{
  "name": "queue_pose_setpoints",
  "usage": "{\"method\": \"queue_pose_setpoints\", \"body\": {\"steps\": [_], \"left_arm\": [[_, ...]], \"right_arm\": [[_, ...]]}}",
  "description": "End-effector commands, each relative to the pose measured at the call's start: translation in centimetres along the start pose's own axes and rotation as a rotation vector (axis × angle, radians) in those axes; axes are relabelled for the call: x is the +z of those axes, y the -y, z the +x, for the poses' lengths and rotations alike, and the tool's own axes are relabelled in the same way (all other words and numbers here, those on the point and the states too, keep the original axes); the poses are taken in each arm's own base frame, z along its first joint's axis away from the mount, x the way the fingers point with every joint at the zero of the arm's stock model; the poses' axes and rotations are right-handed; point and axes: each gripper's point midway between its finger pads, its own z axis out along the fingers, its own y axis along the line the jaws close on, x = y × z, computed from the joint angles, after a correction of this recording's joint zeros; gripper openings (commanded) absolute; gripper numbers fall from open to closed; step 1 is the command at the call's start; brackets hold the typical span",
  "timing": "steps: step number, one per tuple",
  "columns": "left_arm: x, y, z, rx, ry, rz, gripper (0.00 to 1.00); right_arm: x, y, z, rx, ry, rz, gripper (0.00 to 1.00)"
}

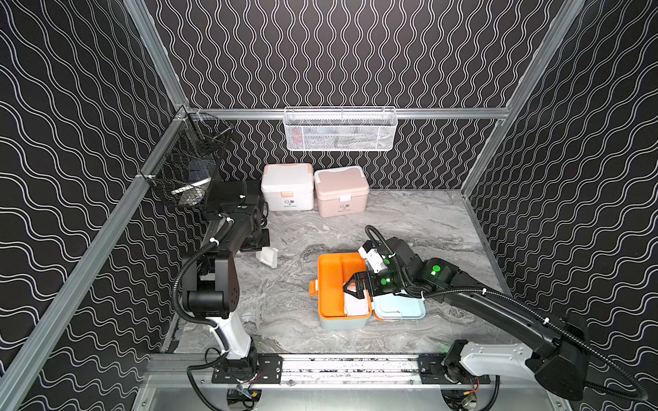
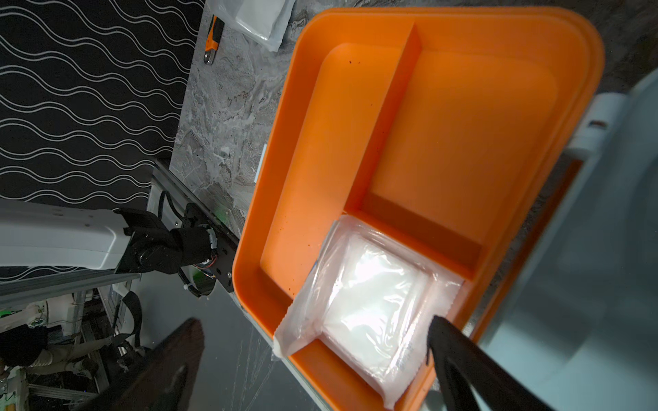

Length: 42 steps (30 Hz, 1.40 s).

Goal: Open first aid kits and take out gauze
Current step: Place the gauze at the center of the board, then pick up the gauze from the first aid kit.

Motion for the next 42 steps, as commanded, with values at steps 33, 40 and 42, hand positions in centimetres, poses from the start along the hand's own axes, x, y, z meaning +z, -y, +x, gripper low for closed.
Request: {"method": "queue_pose_setpoints", "body": {"steps": [33,40,42], "left_arm": [[-20.1,16.8,15.9,0.312,0.273,0.442,0.92],[-20.9,21.9,22.1,0.488,0.271,0.413,0.69],[-20.1,22.9,23.1,0.512,0.254,0.405,0.63]], "right_arm": [[-6.5,6.3,-1.7,0.145,0.365,0.256,1.0],[-6.0,7.0,-0.9,0.174,0.351,0.253,1.0],[-6.0,7.1,-0.8,0.178,0.351,0.251,1.0]]}}
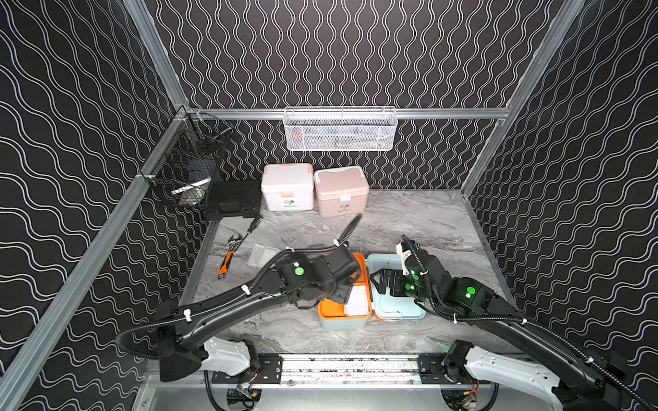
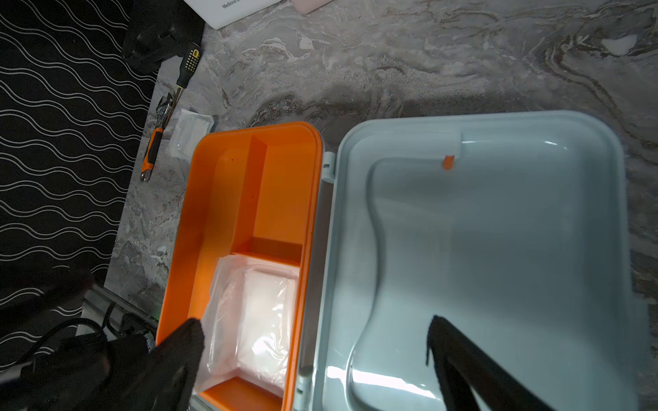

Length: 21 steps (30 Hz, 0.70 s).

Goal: Open first aid kits and take out gauze
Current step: Pick up the gauze from the first aid kit.

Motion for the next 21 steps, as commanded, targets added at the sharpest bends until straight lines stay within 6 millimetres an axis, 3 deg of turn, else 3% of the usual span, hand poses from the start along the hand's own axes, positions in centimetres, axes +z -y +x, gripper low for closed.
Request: {"method": "queue_pose_setpoints", "body": {"steps": [1,4,11,21], "left_arm": [[1.3,0.3,0.8,-0.029,-0.015,-0.054,0.6],[2.9,0.8,1.7,-0.027,-0.049,-0.057,0.5],[4.3,1.4,2.5,-0.025,-0.076,-0.05,0.32],[5.8,1.8,3.5,-0.038,-0.105,-0.03,0.28]], "right_arm": [[-0.1,0.4,0.1,0.03,0.004,0.008,1.0],[-0.3,0.6,0.3,0.031,0.003,0.012,1.0],[-0.5,1.0,0.6,0.034,0.0,0.01,1.0],[-0.6,0.8,1.0,0.036,-0.014,-0.006,1.0]]}}
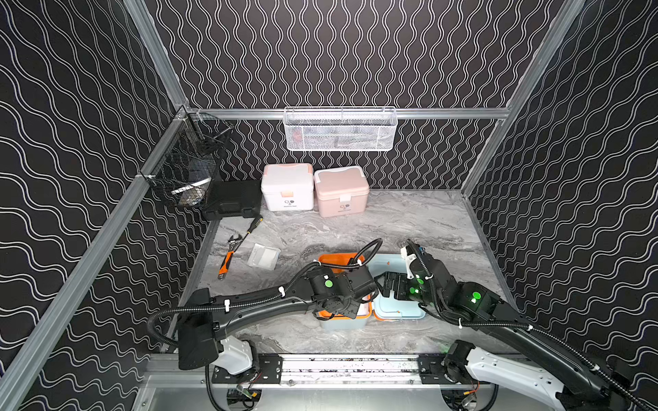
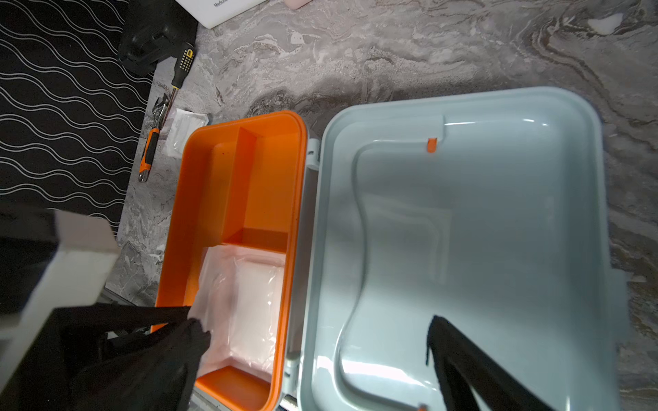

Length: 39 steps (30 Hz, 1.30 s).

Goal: Open first aid kits and take out gauze
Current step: Pick up the gauze from the first aid kit, then place the gauze at the center of the board.

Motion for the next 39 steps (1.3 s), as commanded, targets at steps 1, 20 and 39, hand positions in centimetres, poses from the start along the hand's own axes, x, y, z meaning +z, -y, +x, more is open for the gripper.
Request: {"method": "queue_pose_setpoints", "body": {"steps": [1,20,39], "left_arm": [[0.3,0.1,-0.1,-0.027,0.005,0.003,0.25],[-4.3,0.4,-2.0,-0.061,0.113,0.115,0.0],[-8.6,-17.0,-2.1,-0.287,0.113,-0.118,0.0]], "right_arm": [[0.0,-0.1,0.3,0.013,-0.014,-0.007,1.0],[0.1,-2.7,0.4,-0.044,-0.072,-0.105,1.0],[0.3,-9.2,1.2,-0.191,-0.213,-0.289,1.0]]}}
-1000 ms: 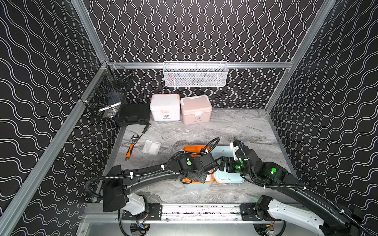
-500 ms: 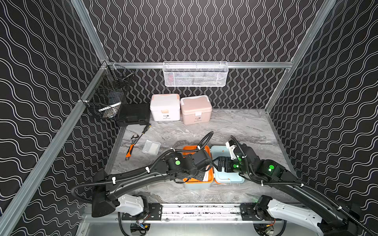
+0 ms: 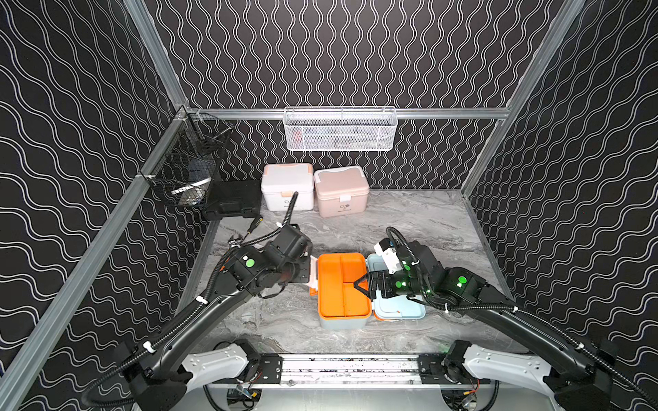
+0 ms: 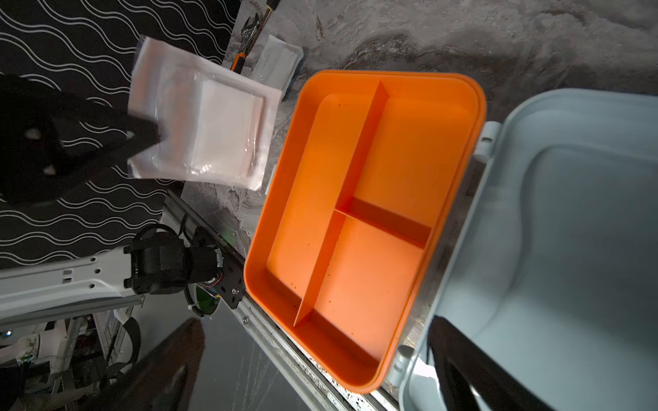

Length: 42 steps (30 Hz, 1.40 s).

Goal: Open first aid kits and take out gauze
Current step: Place the gauze at the center of the board.

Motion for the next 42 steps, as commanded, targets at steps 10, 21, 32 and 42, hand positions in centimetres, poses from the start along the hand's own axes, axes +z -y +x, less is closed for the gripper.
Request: {"method": "queue_pose_setpoints", "body": {"steps": [10,21,32,42], "left_arm": [[2.7,-10.5,0.5,0.039,-0.137,-0.454,0.0],[8.2,-12.5,1.3,-0.025,-0.294,-0.386,0.0],[10.1,-15.0,1.9,-0.011,-0.405,-0.463,0.0],[10.7,-16.7,2.4,0.007,-0.451,-0.561,0.0]], "right_arm": [[1.9,-1.7,0.4,-0.069,-0.07,0.01,1.0],[3.0,-1.0,0.7,-0.061,-0.099,0.042,1.0],[3.5,-0.6,1.1,-0.072,-0.122,0.057,1.0],[3.2,-0.4,1.4,-0.073,-0.123,0.058,1.0]]}}
